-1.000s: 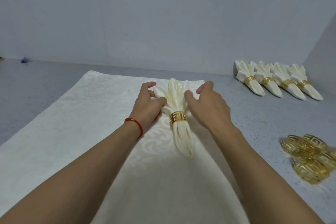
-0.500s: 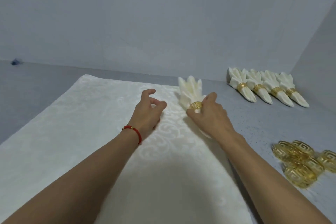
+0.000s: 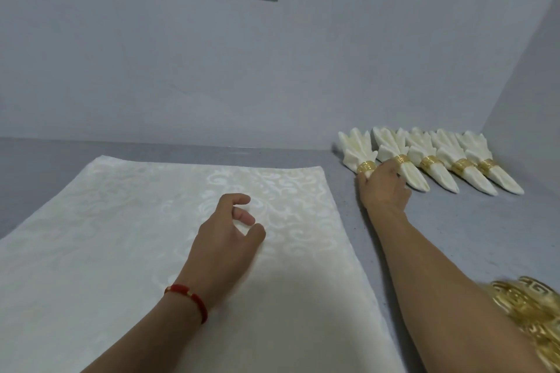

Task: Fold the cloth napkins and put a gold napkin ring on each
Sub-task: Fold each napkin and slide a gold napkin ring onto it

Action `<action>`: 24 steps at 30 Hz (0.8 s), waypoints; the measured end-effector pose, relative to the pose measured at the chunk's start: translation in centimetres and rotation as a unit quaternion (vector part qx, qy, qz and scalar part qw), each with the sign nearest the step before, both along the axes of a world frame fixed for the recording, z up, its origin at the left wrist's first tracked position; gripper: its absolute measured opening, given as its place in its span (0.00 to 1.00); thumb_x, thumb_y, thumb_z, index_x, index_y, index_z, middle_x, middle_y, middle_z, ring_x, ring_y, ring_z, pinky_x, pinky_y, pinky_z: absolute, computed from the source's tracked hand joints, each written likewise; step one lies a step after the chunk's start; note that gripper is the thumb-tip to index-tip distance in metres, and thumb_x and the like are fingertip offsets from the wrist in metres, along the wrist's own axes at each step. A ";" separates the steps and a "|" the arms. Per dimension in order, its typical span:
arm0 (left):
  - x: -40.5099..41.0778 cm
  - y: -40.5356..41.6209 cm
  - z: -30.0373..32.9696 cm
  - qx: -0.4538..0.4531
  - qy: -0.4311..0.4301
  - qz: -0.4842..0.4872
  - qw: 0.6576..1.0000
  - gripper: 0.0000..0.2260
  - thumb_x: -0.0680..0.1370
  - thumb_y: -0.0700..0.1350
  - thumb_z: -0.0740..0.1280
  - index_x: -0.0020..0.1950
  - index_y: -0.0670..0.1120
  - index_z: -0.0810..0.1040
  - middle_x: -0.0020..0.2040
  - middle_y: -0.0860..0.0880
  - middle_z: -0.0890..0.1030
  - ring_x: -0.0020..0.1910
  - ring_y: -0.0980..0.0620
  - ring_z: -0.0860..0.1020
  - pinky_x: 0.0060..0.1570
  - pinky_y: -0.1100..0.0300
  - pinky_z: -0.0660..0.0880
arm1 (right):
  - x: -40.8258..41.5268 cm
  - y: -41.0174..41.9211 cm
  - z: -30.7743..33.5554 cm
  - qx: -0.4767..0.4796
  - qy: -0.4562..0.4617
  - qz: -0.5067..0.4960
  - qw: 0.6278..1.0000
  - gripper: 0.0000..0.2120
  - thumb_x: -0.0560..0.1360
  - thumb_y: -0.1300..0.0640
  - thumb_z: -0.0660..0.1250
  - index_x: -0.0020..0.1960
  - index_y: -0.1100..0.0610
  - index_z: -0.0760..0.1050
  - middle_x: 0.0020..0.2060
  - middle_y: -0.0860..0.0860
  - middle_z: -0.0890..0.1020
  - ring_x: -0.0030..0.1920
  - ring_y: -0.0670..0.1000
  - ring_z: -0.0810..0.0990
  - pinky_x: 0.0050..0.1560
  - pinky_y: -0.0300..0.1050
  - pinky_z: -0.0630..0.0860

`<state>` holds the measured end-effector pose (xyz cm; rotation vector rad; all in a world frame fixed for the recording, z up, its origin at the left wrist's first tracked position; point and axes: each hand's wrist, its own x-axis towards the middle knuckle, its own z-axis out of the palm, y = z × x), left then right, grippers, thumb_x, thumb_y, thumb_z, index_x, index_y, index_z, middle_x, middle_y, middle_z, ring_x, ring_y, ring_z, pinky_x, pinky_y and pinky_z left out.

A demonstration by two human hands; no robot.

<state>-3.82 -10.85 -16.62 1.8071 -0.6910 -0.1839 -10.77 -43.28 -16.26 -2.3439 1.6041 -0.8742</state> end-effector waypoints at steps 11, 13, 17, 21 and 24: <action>0.2 0.0 0.2 0.023 -0.017 -0.003 1.000 0.16 0.77 0.43 0.69 0.61 0.58 0.72 0.50 0.55 0.80 0.31 0.57 0.78 0.37 0.62 0.71 | 2.1 -4.3 -0.9 -0.045 0.003 -0.021 0.999 0.24 0.81 0.44 0.64 0.66 0.62 0.67 0.61 0.62 0.78 0.62 0.65 0.75 0.59 0.61 0.71; 0.1 0.0 0.3 0.025 -0.016 -0.005 1.000 0.16 0.77 0.43 0.69 0.61 0.58 0.72 0.50 0.55 0.80 0.32 0.57 0.78 0.37 0.61 0.72 | 2.0 -3.5 -0.8 -0.073 -0.001 -0.041 0.996 0.25 0.81 0.44 0.64 0.66 0.63 0.67 0.61 0.63 0.76 0.62 0.65 0.73 0.59 0.61 0.70; -0.2 0.3 0.5 0.018 -0.014 -0.015 1.000 0.15 0.77 0.44 0.69 0.60 0.57 0.73 0.50 0.55 0.80 0.35 0.54 0.79 0.39 0.58 0.74 | 1.1 -0.6 -0.8 -0.139 -0.013 -0.018 0.990 0.16 0.80 0.54 0.62 0.62 0.64 0.70 0.58 0.63 0.77 0.58 0.64 0.74 0.56 0.59 0.69; -0.6 0.7 0.5 0.015 -0.009 -0.023 1.000 0.09 0.78 0.42 0.65 0.54 0.55 0.77 0.40 0.54 0.78 0.30 0.58 0.74 0.30 0.64 0.71 | -1.1 5.1 -0.4 -0.139 -0.032 0.152 0.978 0.13 0.79 0.57 0.61 0.62 0.59 0.72 0.58 0.58 0.77 0.59 0.60 0.73 0.59 0.58 0.69; -1.2 0.8 1.1 0.036 -0.022 -0.030 0.999 0.10 0.76 0.39 0.62 0.45 0.52 0.81 0.33 0.55 0.77 0.28 0.59 0.73 0.28 0.65 0.70 | -4.8 11.5 1.3 -0.136 -0.031 0.317 0.938 0.10 0.80 0.56 0.61 0.60 0.55 0.73 0.54 0.51 0.77 0.55 0.55 0.74 0.59 0.56 0.72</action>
